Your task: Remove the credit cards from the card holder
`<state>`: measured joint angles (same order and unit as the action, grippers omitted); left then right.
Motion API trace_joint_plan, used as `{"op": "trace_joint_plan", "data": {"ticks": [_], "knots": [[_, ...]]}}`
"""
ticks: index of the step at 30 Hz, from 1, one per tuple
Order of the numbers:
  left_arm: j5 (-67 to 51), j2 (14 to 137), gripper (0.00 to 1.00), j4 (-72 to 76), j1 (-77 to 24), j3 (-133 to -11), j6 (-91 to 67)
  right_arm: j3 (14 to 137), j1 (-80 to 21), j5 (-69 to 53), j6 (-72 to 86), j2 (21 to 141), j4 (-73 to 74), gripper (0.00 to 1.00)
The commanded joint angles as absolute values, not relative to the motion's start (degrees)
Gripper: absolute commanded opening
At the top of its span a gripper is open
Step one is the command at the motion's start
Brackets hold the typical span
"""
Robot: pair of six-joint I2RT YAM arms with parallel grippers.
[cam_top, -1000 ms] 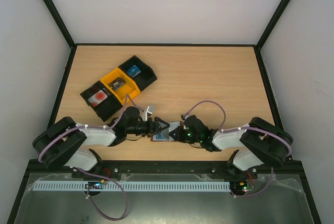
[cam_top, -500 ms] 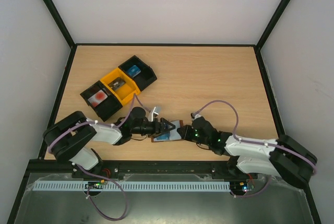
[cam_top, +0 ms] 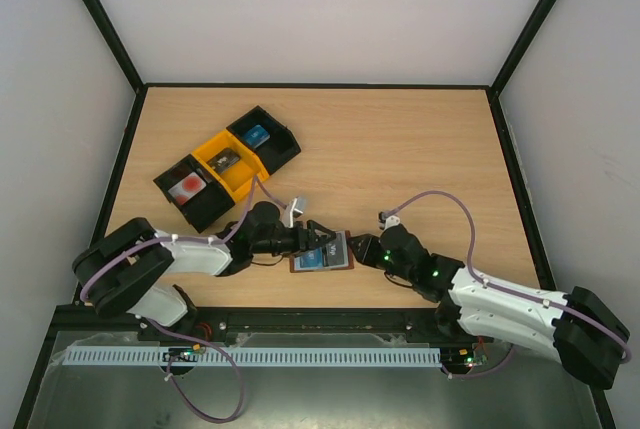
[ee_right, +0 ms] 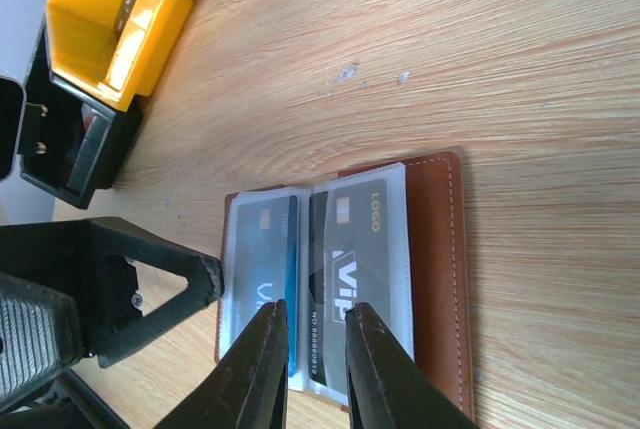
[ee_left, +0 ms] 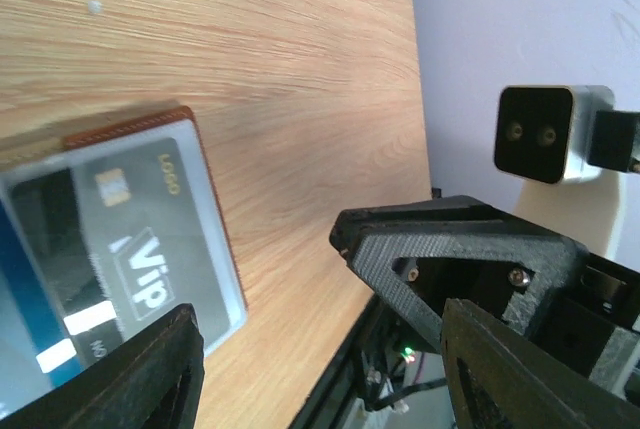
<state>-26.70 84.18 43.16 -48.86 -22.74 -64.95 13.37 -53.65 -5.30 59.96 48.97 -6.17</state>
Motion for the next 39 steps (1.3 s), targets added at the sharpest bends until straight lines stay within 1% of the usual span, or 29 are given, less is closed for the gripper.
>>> {"op": "trace_joint_plan", "data": {"ticks": [1, 5, 9, 11, 13, 16, 20, 26, 30, 39], "knots": [[-23.79, 83.28, 0.66, 39.59, -48.52, -21.55, -62.08, 15.8, -53.91, -6.63, 57.35, 51.41, -5.5, 0.19], [-27.42, 85.87, 0.66, 44.15, -48.13, -20.46, -62.05, 21.48, -53.94, -8.71, 53.26, 55.07, -1.62, 0.22], [-28.86, 89.04, 0.66, 47.11, -47.78, -20.36, -62.86, 23.45, -53.96, -10.8, 52.48, 57.1, -2.82, 0.22], [-29.13, 90.94, 0.64, 49.3, -47.28, -20.13, -64.71, 23.38, -53.92, -10.77, 51.99, 58.58, -3.39, 0.22], [-30.4, 93.31, 0.59, 52.08, -46.75, -19.88, -66.29, 23.42, -53.91, -10.9, 51.7, 59.8, -3.43, 0.22], [-30.28, 95.83, 0.56, 54.32, -46.67, -19.17, -67.48, 23.05, -53.88, -10.94, 51.93, 60.6, -3.81, 0.21], [-28.78, 97.37, 0.54, 54.41, -46.29, -18.56, -67.59, 22.54, -53.88, -9.82, 51.6, 61.43, -3.67, 0.21], [-26.85, 96.09, 0.52, 52.87, -46.13, -17.11, -66.98, 20.07, -53.82, -10.81, 52.51, 63.67, -7.25, 0.21], [-25.06, 94.41, 0.52, 50.17, -46.12, -17.01, -65.98, 19.94, -53.88, -11.45, 52.39, 66.5, -8.35, 0.18], [-23.1, 92.75, 0.5, 46.0, -46.16, -17.54, -63.99, 18.3, -53.89, -10.99, 53.32, 71.69, -10.15, 0.14]]}}
